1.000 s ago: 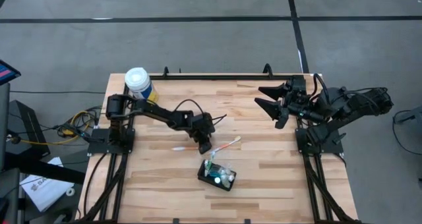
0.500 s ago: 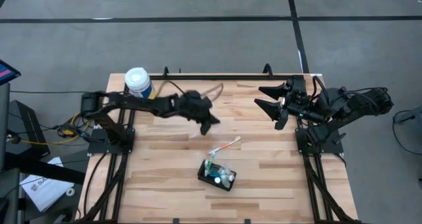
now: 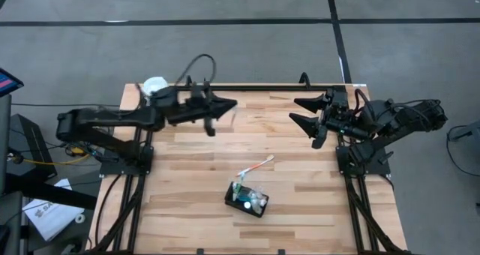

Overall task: Pick & Place toothbrushing station
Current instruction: Put the orange toothbrush into the black wire organizer

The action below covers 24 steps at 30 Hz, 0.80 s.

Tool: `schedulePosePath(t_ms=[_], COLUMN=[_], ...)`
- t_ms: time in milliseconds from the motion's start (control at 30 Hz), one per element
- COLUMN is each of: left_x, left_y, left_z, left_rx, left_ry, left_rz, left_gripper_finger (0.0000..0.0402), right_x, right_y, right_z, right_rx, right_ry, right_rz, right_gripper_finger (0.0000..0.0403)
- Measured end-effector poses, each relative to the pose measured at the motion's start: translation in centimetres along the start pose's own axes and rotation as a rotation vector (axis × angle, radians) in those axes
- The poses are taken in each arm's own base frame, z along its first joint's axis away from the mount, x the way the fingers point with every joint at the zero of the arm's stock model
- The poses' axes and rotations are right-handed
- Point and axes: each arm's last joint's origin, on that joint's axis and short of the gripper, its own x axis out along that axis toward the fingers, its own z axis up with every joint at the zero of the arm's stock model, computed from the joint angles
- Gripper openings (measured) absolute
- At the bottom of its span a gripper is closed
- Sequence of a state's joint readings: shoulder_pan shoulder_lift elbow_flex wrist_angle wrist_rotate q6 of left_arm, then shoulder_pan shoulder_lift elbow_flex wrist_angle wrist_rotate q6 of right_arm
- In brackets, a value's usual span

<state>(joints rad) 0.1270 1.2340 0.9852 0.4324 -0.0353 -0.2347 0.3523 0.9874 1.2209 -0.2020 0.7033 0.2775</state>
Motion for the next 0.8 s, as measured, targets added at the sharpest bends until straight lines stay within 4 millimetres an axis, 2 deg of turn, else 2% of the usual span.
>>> schedulePosePath(t_ms=[133,300,500,800], left_x=[-2.0,-4.1,-5.8,-7.4], left_y=[-2.8,-6.6,-10.8,-16.3], left_z=[2.1,2.9,2.1,-1.2], left_rx=[0.043,0.090,0.091,0.070], left_ry=[-0.115,-0.163,-0.130,-0.012], left_rz=[0.014,-0.008,-0.065,-0.163], left_gripper_finger=[0.0000,0.0000,0.0000,0.0000], right_x=[0.0,0.0,0.7,3.2], right_y=[0.1,0.2,0.6,2.2], right_z=[0.0,0.0,-0.5,-2.7], right_rx=[0.019,0.035,0.061,0.099], right_ry=[0.003,0.008,0.014,0.066], right_rz=[0.025,0.049,0.048,0.032], right_gripper_finger=[0.0276,0.0276,0.0276,0.0276])
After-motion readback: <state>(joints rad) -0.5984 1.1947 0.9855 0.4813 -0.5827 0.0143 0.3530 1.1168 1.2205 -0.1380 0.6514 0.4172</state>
